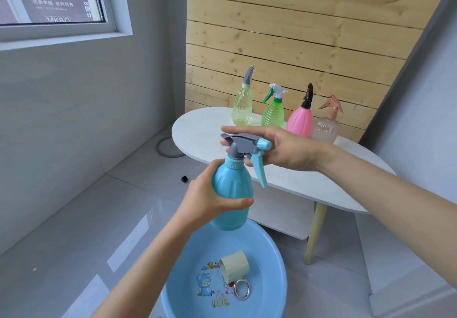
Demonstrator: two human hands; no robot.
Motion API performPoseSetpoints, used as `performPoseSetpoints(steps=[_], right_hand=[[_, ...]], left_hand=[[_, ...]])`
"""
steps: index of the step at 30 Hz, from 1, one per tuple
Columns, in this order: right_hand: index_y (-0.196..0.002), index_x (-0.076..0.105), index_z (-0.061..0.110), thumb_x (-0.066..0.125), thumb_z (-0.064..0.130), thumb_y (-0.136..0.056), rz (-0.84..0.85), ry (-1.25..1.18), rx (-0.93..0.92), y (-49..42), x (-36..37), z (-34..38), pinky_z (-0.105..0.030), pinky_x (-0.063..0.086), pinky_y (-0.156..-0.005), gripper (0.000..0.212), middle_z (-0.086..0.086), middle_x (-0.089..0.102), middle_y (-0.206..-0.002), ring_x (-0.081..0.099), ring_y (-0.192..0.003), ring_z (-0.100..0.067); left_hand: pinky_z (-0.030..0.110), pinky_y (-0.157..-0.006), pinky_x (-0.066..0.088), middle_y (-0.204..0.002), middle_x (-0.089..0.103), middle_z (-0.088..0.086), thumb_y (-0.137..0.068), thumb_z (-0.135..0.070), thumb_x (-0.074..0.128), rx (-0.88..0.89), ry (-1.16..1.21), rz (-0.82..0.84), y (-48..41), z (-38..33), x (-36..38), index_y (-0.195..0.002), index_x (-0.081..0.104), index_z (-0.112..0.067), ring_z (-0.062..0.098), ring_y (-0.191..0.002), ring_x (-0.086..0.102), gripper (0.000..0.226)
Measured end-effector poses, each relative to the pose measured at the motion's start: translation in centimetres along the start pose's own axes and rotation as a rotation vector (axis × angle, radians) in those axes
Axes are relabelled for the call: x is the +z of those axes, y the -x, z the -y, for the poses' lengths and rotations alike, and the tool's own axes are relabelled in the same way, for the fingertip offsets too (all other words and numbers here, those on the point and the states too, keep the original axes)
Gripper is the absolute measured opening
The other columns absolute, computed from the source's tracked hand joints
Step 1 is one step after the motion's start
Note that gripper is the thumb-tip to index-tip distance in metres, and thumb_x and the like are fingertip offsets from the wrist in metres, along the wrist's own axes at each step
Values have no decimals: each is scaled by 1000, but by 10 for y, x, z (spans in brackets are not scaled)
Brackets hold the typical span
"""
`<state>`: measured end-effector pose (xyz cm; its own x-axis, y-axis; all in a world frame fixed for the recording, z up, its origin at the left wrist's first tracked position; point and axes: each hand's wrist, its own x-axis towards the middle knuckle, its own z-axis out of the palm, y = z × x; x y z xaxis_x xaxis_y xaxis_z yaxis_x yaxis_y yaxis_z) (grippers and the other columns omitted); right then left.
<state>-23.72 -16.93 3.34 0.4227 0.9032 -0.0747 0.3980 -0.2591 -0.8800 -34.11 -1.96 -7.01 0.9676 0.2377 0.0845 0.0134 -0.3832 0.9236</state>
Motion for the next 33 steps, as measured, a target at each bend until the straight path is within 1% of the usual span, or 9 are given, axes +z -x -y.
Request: performPoseSetpoints(steps=[4, 9, 11, 13, 15, 18, 24, 29, 33], right_hand=[[-121, 58, 12, 72, -7, -78, -253, -7, -40, -9, 17, 1, -26, 56, -84, 48, -17, 69, -104, 68, -96, -16], [-102, 62, 19, 88, 33, -63, -585, 299, -23, -11, 31, -4, -24, 51, -67, 49, 2, 71, -71, 62, -62, -4], [-107, 61, 27, 81, 56, -61, -581, 559, 29, -8, 29, 3, -27, 48, -66, 58, 12, 68, -72, 65, -71, -7], [-135, 46, 40, 73, 68, -62, -437, 847, 177, -4, 17, 11, -29, 47, -82, 82, 11, 68, -107, 62, -103, -15], [-149, 25, 37, 75, 50, -75, -277, 787, 182, -1, 7, 18, -21, 37, -99, 91, 7, 50, -141, 45, -129, -15], [-136, 50, 21, 73, 6, -82, -248, 383, -18, -6, 11, 16, -12, 44, -95, 61, 2, 61, -127, 58, -111, -8], [-105, 62, 14, 84, 38, -69, -569, 657, -60, -10, 27, 10, -33, 51, -70, 48, 5, 64, -74, 60, -70, -15], [-98, 62, 9, 73, 10, -82, -294, 158, 14, -8, 22, 10, -25, 53, -85, 20, 5, 66, -87, 63, -83, -2], [-96, 62, 3, 72, 3, -80, -523, 153, -62, -11, 37, 1, -32, 55, -88, 18, -2, 72, -92, 69, -91, -11]], left_hand=[[38, -82, 54, -97, 65, -15, -41, -56, 80, -1, 17, -25, -2, 0, 1, -109, 53, -46, 6, -94, 62, 74], [30, -81, 52, -101, 61, -17, -43, -55, 81, -13, -11, -59, -7, -3, 2, -115, 48, -53, 10, -103, 56, 79], [35, -84, 52, -101, 60, -19, -42, -60, 79, -6, -29, -57, -9, -4, 2, -108, 49, -54, 16, -107, 54, 73], [34, -81, 52, -95, 61, -21, -41, -59, 78, -10, -11, -46, -8, -4, 0, -102, 51, -52, 12, -102, 57, 67], [33, -80, 53, -96, 63, -20, -40, -59, 78, -11, -9, -36, -7, -3, 0, -106, 52, -50, 8, -98, 59, 72], [36, -82, 54, -102, 62, -15, -38, -61, 78, -17, -40, -54, -9, -2, 1, -115, 50, -46, 10, -100, 58, 83], [35, -82, 52, -102, 59, -17, -37, -65, 73, -17, -115, -56, -10, -2, 3, -114, 45, -50, 13, -104, 54, 83], [37, -82, 54, -101, 62, -16, -38, -63, 76, -8, -72, -22, -11, -4, 0, -117, 49, -43, 8, -97, 60, 86], [36, -81, 53, -100, 62, -15, -38, -64, 74, 35, -87, -107, -11, -2, 6, -116, 48, -44, 14, -101, 57, 84]])
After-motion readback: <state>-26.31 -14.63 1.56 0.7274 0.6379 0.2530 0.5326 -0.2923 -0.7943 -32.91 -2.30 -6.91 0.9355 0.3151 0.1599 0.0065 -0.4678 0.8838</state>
